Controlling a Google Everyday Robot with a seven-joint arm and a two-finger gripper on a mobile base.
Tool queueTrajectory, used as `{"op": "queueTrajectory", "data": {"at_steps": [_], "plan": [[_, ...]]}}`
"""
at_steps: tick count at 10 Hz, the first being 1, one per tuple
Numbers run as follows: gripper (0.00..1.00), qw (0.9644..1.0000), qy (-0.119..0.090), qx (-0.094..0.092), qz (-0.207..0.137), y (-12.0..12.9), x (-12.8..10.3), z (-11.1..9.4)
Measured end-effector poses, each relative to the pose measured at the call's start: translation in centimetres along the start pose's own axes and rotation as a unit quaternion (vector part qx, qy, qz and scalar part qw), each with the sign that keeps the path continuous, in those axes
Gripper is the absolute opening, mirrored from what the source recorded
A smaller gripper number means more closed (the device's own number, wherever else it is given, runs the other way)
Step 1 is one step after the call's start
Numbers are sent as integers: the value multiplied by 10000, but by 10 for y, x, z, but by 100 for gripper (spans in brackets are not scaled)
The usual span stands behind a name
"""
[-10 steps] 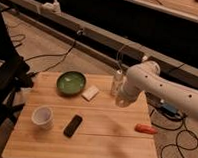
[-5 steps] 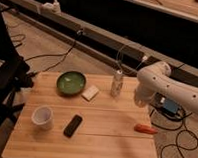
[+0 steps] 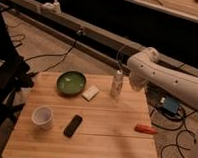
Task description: Move the arm in a circular motion
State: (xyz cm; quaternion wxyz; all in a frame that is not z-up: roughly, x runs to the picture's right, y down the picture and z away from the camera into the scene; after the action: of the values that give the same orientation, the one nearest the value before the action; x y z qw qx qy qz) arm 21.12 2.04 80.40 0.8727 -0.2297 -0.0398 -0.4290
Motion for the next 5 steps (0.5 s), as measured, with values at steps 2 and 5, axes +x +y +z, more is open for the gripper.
{"op": "queueTrajectory", "data": {"at_steps": [2,5], "plan": [[0,9989,-144,245,-381,-34,-33,-7],[0,9926,-463,513,-999,-52,-92,-20]]}}
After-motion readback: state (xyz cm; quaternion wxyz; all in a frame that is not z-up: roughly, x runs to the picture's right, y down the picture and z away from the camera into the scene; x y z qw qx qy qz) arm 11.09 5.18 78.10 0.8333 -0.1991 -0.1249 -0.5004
